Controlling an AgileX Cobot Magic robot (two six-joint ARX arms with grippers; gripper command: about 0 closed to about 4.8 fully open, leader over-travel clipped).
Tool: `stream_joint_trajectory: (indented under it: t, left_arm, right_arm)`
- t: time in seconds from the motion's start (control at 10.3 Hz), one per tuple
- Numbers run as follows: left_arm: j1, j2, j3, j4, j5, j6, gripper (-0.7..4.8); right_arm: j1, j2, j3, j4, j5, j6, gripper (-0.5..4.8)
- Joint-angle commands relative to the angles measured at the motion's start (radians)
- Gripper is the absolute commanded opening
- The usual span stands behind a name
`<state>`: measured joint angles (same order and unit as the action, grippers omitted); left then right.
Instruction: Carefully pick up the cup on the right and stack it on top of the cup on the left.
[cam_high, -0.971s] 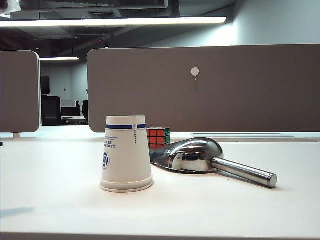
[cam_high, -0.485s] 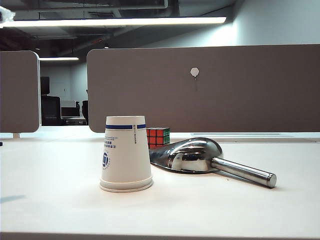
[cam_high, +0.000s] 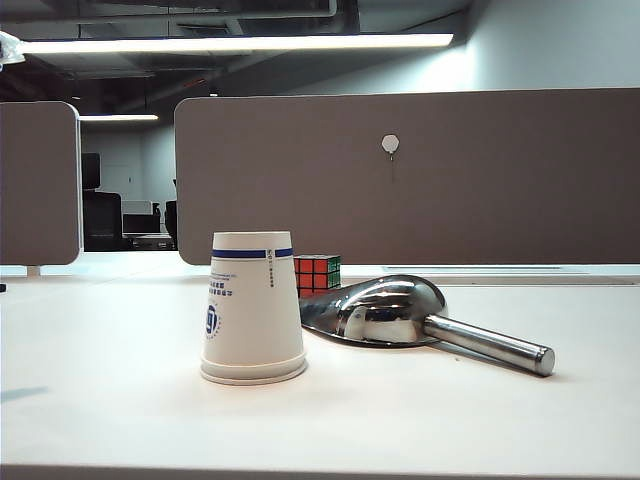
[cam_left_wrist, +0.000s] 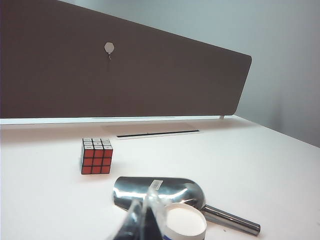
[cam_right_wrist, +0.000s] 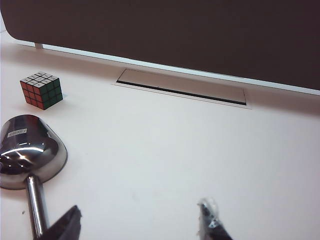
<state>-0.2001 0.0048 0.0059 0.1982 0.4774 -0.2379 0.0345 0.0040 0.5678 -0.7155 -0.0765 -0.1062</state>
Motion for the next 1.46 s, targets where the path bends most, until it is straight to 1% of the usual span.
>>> stream_joint_trajectory:
  t: [0.1, 0.19, 0.29, 0.39, 0.49, 0.78, 1.07, 1.17, 1.36, 1.46]
  left_arm:
    - [0.0, 0.001, 0.002, -0.003, -0.002, 0.002, -0.05]
    - [0.0, 0.001, 0.002, -0.003, -0.002, 0.002, -0.05]
    - [0.0, 0.001, 0.002, -0.003, -0.002, 0.002, -0.05]
    - [0.0, 0.001, 0.002, -0.003, -0.002, 0.002, -0.05]
    - [0.0, 0.001, 0.002, -0.003, -0.002, 0.002, -0.05]
    - [0.0, 0.001, 0.002, -0.004, -0.001, 0.002, -0.05]
    - [0.0, 0.001, 0.002, -0.01, -0.001, 0.002, -0.05]
    - [0.0, 0.0, 0.002, -0.022, 0.002, 0.002, -0.05]
    - [0.0, 0.0, 0.002, -0.028, 0.002, 0.002, -0.05]
    - [0.0, 0.0, 0.002, -0.029, 0.002, 0.002, -0.05]
  right_arm:
    - [0.0, -0.002, -0.065, 0.112, -0.016, -0.002, 2.57]
    - [0.0, -0.002, -0.092, 0.194, -0.011, 0.054, 2.14]
    - [0.0, -0.002, -0.102, 0.22, -0.004, 0.08, 2.12]
    - [0.0, -0.002, -0.212, 0.417, 0.037, 0.133, 1.65]
    - [0.0, -0.002, -0.312, 0.542, 0.036, 0.133, 1.49]
    - [-0.001, -0.002, -0.369, 0.624, 0.04, 0.134, 1.42]
    - [-0.002, -0.002, -0.381, 0.637, 0.064, 0.136, 1.09]
    - [-0.001, -0.002, -0.398, 0.637, 0.142, 0.136, 0.8]
    - [-0.001, -0.002, -0.411, 0.638, 0.166, 0.136, 0.66]
    - [-0.001, -0.002, -0.422, 0.638, 0.173, 0.136, 0.44]
